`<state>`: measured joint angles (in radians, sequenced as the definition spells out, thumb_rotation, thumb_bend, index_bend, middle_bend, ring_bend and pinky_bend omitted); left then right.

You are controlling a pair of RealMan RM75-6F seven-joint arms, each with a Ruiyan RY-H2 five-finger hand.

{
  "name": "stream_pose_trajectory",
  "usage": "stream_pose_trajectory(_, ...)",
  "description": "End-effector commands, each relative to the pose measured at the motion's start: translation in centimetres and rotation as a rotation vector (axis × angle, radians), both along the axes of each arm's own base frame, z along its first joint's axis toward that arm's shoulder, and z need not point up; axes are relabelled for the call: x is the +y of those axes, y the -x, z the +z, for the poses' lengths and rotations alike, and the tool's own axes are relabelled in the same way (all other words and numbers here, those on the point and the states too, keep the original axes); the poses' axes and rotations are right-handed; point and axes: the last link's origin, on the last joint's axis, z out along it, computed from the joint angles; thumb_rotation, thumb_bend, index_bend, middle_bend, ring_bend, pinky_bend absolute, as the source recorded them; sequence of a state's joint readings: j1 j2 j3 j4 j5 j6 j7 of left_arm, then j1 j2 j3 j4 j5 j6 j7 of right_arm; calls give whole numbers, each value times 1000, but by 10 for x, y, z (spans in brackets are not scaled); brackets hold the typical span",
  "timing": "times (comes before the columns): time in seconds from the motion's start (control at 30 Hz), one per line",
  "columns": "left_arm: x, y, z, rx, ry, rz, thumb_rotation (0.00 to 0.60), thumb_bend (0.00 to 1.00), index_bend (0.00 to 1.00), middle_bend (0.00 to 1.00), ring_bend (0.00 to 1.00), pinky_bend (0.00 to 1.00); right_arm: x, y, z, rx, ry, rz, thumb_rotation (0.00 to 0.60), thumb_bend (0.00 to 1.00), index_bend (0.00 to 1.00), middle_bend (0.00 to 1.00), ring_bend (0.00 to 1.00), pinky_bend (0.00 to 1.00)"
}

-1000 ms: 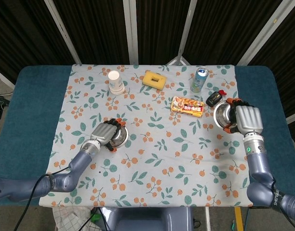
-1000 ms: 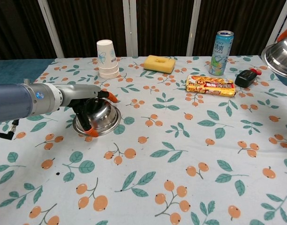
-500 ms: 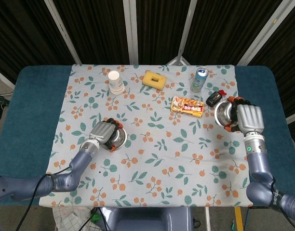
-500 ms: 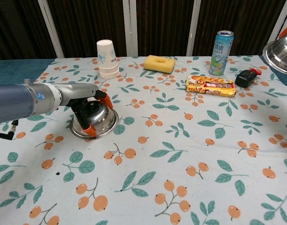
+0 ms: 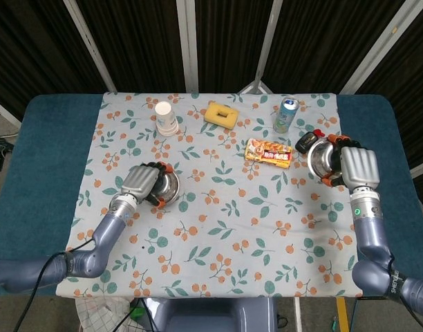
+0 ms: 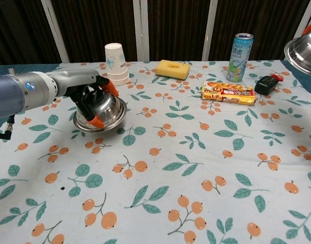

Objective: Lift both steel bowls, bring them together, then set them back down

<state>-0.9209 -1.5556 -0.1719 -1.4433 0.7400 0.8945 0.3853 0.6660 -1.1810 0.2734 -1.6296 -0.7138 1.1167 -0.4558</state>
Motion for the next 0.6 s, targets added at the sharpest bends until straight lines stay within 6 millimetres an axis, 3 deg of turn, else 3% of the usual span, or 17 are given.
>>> stream_pose_trajectory(0.03,0,2,10,-88,4,40,600,0,418,405,244,466,-1,-2,0,-3,2,4,600,58,338,287,380,390)
stream_pose_trajectory(0.27,0,-3,34,-455,43,172,600,0,409,391,264,469,-7,-15,2,-47,23,42,600,58,338,287,380,390)
stream_pose_trajectory(0.47,2,0,56,-921,23,268,600,0,410,389,264,470,-11,-34,0,-267,30,107,600,58,338,287,380,390)
stream_pose_trajectory(0.6,4,6,60,-1059,10,264,600,0,412,380,258,470,-11,-40,-2,-422,1,121,600,58,352,287,380,390)
